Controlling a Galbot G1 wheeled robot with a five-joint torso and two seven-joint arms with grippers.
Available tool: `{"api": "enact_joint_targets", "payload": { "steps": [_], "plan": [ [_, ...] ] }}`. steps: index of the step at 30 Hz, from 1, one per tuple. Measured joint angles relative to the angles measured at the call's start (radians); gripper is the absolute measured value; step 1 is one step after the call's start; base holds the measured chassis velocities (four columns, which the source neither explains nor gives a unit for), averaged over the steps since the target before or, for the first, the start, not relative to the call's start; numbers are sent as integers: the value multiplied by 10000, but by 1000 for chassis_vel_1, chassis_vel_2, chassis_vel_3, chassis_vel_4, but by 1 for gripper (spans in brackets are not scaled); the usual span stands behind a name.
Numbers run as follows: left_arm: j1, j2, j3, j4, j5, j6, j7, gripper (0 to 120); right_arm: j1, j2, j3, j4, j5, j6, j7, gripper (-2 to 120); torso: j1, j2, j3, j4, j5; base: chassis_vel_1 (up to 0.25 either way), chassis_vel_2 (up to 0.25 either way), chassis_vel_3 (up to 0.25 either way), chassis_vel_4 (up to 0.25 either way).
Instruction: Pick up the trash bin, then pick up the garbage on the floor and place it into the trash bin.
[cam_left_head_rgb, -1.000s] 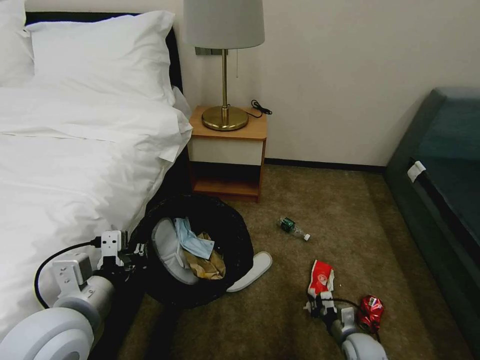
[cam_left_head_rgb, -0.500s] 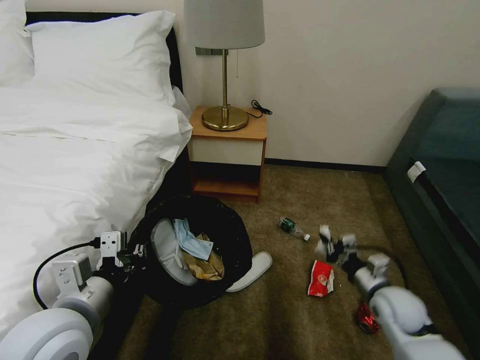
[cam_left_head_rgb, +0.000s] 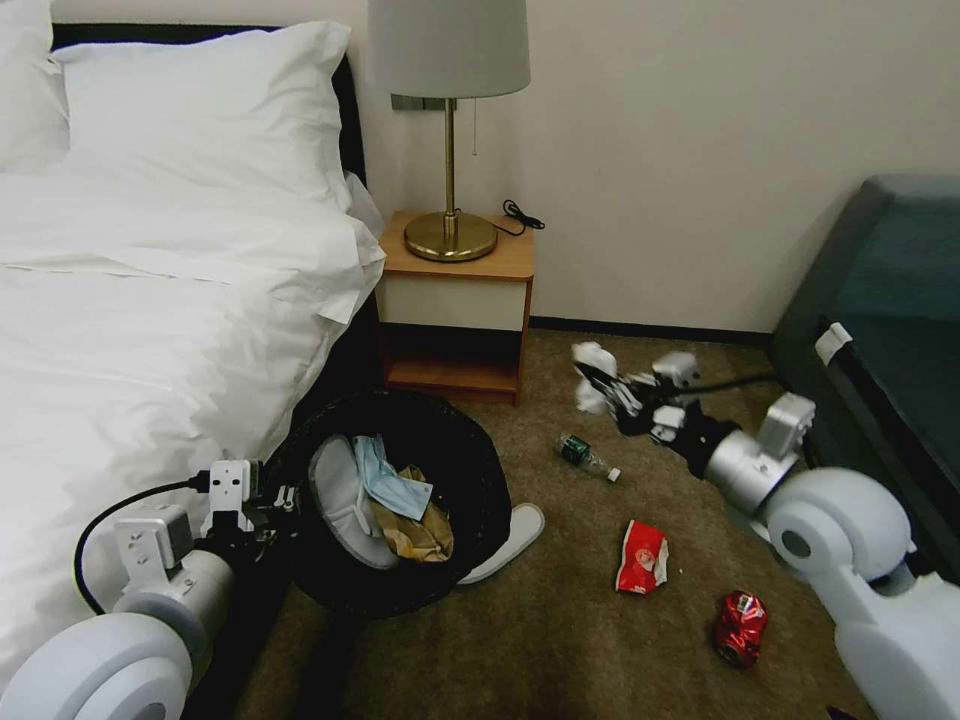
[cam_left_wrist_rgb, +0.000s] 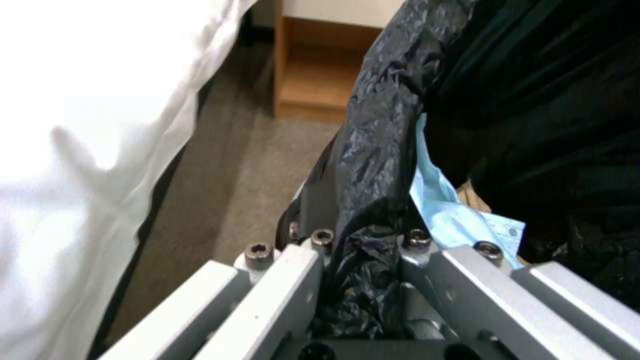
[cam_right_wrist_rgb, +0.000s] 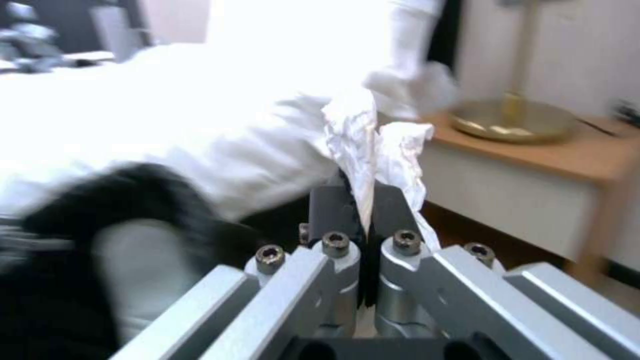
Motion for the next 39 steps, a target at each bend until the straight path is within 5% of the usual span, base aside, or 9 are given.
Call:
{"api": "enact_joint_targets", "payload": {
  "steps": [13,20,28,39],
  "plan": [
    [-86,72,122,0,-66,0,78,2,896,239,-2939,808,-24,-475,335,0,-1,0,0,-1,1,0,0,0,0],
    [-22,-17,164,0,93,0,169,2,792,255,-3940,820,-1011,-423,686,5,-1,0,0,0,1,0,0,0,0],
    [-33,-98,175,0,130,0,181,2,791,361,-4075,634,-1660,-415,1042,51,-1,0,0,0,1,0,0,0,0],
    [10,-112,140,0,142,0,182,2,993,441,-3946,591,-1828,-401,1216,83,-1,0,0,-1,2,0,0,0,0]
  ]
}}
